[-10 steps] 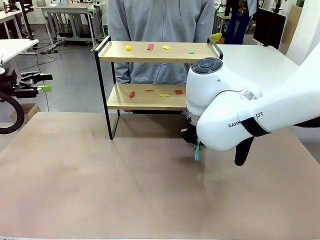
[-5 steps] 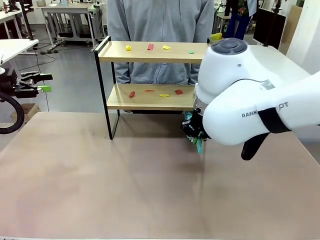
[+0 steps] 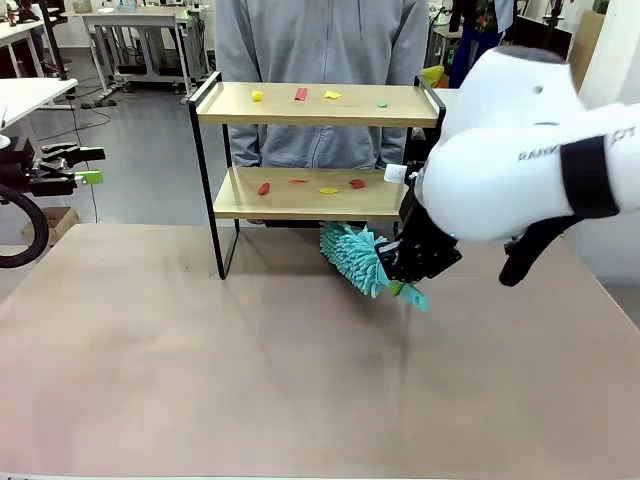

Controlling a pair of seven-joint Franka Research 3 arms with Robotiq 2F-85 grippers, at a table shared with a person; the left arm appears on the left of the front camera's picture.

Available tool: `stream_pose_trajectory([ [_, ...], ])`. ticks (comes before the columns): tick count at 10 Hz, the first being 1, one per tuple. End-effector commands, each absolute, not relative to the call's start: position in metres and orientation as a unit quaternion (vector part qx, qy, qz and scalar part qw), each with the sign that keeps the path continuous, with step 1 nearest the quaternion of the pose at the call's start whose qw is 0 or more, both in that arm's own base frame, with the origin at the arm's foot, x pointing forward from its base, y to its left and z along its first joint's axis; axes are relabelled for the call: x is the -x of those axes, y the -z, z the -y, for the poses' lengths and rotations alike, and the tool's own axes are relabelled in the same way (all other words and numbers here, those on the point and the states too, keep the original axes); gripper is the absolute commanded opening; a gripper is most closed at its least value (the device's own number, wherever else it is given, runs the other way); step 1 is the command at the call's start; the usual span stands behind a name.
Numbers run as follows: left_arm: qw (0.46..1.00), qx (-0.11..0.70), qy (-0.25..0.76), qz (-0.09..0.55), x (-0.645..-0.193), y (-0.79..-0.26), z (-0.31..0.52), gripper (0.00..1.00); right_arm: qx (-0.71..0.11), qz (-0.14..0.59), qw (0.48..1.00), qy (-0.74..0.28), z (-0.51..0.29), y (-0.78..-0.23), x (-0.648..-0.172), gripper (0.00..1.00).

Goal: Clean the shelf.
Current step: Clean the specific section of the Shelf indicated by the human with the Duster.

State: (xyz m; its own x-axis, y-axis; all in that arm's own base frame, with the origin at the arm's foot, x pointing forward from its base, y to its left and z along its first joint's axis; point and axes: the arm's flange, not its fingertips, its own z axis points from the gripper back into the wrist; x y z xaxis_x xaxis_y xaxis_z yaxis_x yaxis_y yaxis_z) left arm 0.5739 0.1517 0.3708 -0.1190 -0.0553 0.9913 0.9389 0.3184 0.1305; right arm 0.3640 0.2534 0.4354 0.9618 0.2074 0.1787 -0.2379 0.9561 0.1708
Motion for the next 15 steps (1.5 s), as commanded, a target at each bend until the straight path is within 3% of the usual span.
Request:
stream_pose_trajectory([
  [1,0.551,0.368,0.454,0.596,-0.572,-0.373,-0.152,1.0,-0.125,0.063,0.976,-0.166,-0.232,-0.446,-0.356,0.13],
  [6,0.551,0.368,0.454,0.596,-0.572,-0.373,-0.152,1.0,-0.156,0.013,0.942,-0.296,-0.172,-0.47,-0.335,0.13],
  [12,0.551,0.368,0.454,0.596,-0.572,-0.373,-0.152,1.0,-0.101,0.03,0.908,-0.405,-0.049,-0.493,-0.297,0.13],
  [15,0.551,0.368,0.454,0.596,-0.572,-0.373,-0.152,1.0,-0.042,-0.001,0.901,-0.432,-0.009,-0.497,-0.288,0.13],
])
